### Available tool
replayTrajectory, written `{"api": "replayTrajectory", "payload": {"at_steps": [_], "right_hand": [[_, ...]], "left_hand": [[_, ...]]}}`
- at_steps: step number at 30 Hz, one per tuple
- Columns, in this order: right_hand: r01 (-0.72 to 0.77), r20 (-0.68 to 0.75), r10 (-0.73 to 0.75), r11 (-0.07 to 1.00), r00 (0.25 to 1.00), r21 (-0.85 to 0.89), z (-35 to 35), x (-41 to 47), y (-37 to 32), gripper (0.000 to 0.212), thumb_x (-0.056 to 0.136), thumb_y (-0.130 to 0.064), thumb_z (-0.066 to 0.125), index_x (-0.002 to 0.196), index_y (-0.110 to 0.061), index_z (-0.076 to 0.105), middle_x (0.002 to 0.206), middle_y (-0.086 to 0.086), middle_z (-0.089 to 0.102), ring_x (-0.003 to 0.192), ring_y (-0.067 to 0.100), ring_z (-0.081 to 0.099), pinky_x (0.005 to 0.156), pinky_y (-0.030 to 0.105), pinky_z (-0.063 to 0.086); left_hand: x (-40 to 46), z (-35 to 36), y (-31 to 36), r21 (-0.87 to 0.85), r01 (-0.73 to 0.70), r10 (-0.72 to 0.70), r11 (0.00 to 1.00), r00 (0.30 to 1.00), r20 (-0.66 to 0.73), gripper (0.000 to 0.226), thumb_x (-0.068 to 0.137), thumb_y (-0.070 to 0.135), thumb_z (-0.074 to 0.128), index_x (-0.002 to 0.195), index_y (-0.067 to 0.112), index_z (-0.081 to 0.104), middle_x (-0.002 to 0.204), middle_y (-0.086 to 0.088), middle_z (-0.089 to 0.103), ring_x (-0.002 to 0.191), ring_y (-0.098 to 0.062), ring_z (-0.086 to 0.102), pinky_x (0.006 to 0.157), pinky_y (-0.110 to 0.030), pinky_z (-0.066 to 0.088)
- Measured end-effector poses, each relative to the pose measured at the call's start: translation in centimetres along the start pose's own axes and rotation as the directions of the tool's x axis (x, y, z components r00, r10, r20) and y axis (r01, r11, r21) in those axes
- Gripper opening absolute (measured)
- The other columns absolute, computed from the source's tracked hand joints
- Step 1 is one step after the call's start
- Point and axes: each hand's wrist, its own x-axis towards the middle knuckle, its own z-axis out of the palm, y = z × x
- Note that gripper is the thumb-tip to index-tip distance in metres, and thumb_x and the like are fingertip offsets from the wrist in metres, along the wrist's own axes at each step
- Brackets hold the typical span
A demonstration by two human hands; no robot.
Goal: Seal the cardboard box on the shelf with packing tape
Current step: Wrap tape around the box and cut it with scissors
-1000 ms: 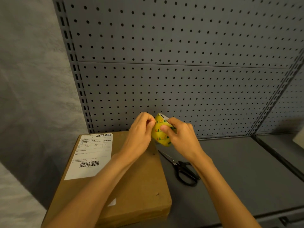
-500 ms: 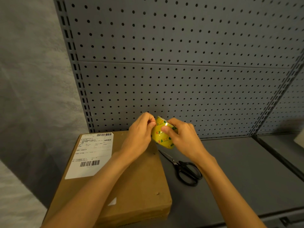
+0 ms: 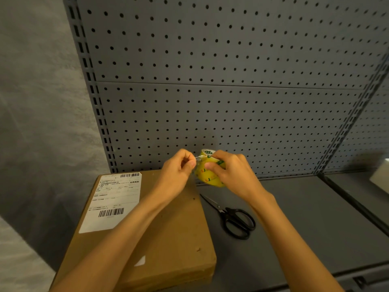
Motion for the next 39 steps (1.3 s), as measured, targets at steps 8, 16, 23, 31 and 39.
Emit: {"api": "replayTrajectory", "payload": {"at_steps": [8,16,23,31,39], "right_hand": [[-0.102,-0.006,0.109,0.954,0.994,0.282,-1.3,-0.3,0.5,0.025,0.085,-0.040,0.064,0.082,-0.016,0.067,0.069,-0.004,0.065,0.063,0.006,0.061,0.060,0.027,0.050],[-0.133,0.166,0.073,0.914,0.983,0.384,-0.2,-0.5,1.8,0.053,0.068,-0.038,0.081,0.114,-0.027,0.056,0.103,-0.008,0.061,0.091,0.006,0.061,0.076,0.021,0.053],[-0.156,0.194,0.053,0.809,0.980,0.566,0.8,-1.2,4.2,0.077,0.048,-0.050,0.081,0.116,-0.035,0.049,0.115,-0.008,0.057,0.105,0.002,0.057,0.084,0.023,0.051],[-0.143,0.086,0.114,0.792,0.990,0.594,2.0,-1.1,4.6,0.064,0.059,-0.026,0.088,0.111,-0.030,0.051,0.112,-0.009,0.060,0.109,0.013,0.057,0.092,0.035,0.052],[-0.046,-0.007,0.059,0.828,0.998,0.559,1.4,-0.8,3.7,0.057,0.065,-0.012,0.085,0.106,-0.032,0.052,0.107,-0.010,0.061,0.099,0.005,0.060,0.082,0.027,0.055]], "left_hand": [[0.2,0.2,0.3,-0.123,0.158,-0.152,0.980,0.987,0.056,0.020,0.098,0.015,0.046,0.078,0.016,0.050,0.072,0.003,0.048,0.070,-0.010,0.044,0.069,-0.024,0.037],[0.5,-0.1,-0.3,-0.155,0.256,-0.256,0.954,0.966,0.023,0.012,0.097,0.009,0.047,0.089,0.012,0.055,0.078,-0.001,0.058,0.070,-0.008,0.053,0.061,-0.012,0.046],[0.6,0.0,-0.7,-0.129,0.226,-0.233,0.966,0.972,-0.042,0.012,0.094,0.006,0.051,0.102,0.010,0.060,0.080,-0.002,0.061,0.069,-0.007,0.055,0.058,-0.009,0.046],[0.8,-0.5,-0.9,-0.164,0.301,-0.310,0.939,0.950,-0.030,0.014,0.093,0.008,0.055,0.104,0.011,0.063,0.084,-0.003,0.063,0.073,-0.009,0.057,0.062,-0.014,0.049],[0.7,-1.3,-0.4,-0.530,0.550,-0.545,0.646,0.818,0.185,0.012,0.087,0.007,0.061,0.098,0.005,0.066,0.076,-0.003,0.063,0.067,-0.010,0.058,0.059,-0.017,0.052]]}}
